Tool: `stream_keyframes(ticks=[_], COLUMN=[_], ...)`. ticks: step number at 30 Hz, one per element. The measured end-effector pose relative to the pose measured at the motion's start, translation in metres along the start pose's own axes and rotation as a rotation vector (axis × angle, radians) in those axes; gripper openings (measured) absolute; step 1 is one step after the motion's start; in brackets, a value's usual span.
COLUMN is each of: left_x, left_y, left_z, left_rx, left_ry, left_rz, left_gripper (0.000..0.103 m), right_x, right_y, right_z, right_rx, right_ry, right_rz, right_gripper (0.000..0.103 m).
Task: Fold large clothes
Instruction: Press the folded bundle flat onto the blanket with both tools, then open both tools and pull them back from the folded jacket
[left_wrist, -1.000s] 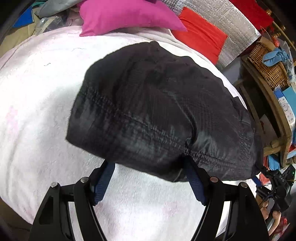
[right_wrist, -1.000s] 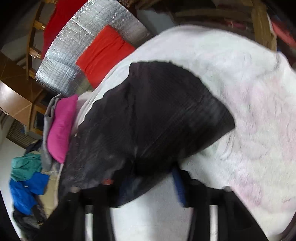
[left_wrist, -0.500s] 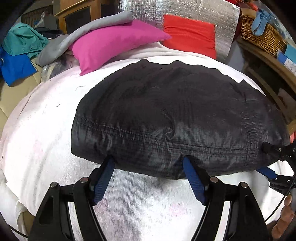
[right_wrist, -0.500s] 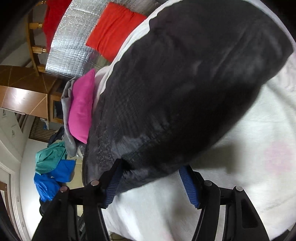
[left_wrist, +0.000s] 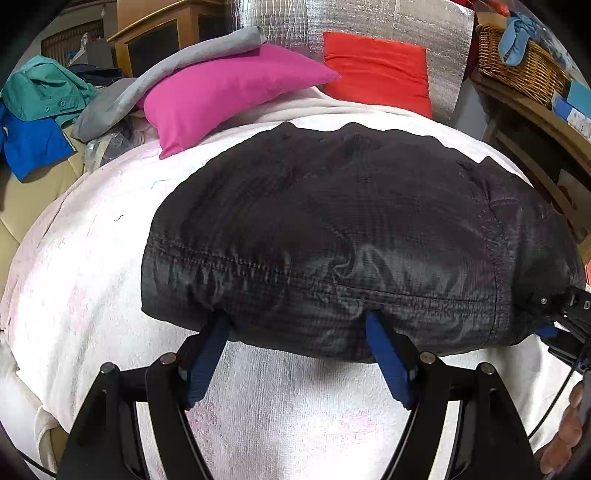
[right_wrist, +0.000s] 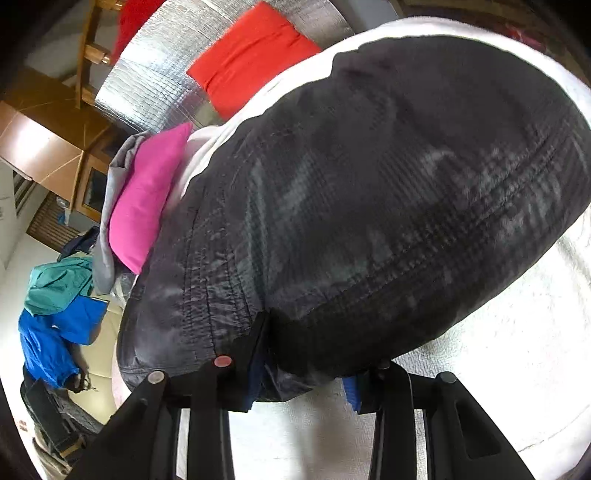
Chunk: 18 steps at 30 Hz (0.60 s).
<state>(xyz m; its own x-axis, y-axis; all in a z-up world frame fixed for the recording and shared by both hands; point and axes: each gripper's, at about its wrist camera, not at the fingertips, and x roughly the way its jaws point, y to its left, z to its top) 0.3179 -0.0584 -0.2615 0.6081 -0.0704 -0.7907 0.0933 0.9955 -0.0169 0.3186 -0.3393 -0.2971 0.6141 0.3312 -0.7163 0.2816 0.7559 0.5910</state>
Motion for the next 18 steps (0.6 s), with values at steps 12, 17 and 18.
stream_keyframes(ticks=[12,17,18], left_x=[-0.016,-0.033,-0.029], left_y=[0.03,0.069,0.075], left_z=[0.003,0.014,0.017], left_rx=[-0.014,-0.09,-0.11], left_ry=[-0.001,-0.098,-0.091], left_rz=[-0.013,0.068,0.08], left_gripper=[0.077,0.077,0.077], right_x=[-0.063,-0.082,-0.082], right_y=[-0.07,-0.118,-0.124], right_z=[0.012,0.02,0.021], right_rx=[0.2,0.397,0.431], right_ry=[-0.024,-0.098,-0.116], right_rz=[0.051,0.022,0.022], right_gripper=[0.065,0.065,0.065])
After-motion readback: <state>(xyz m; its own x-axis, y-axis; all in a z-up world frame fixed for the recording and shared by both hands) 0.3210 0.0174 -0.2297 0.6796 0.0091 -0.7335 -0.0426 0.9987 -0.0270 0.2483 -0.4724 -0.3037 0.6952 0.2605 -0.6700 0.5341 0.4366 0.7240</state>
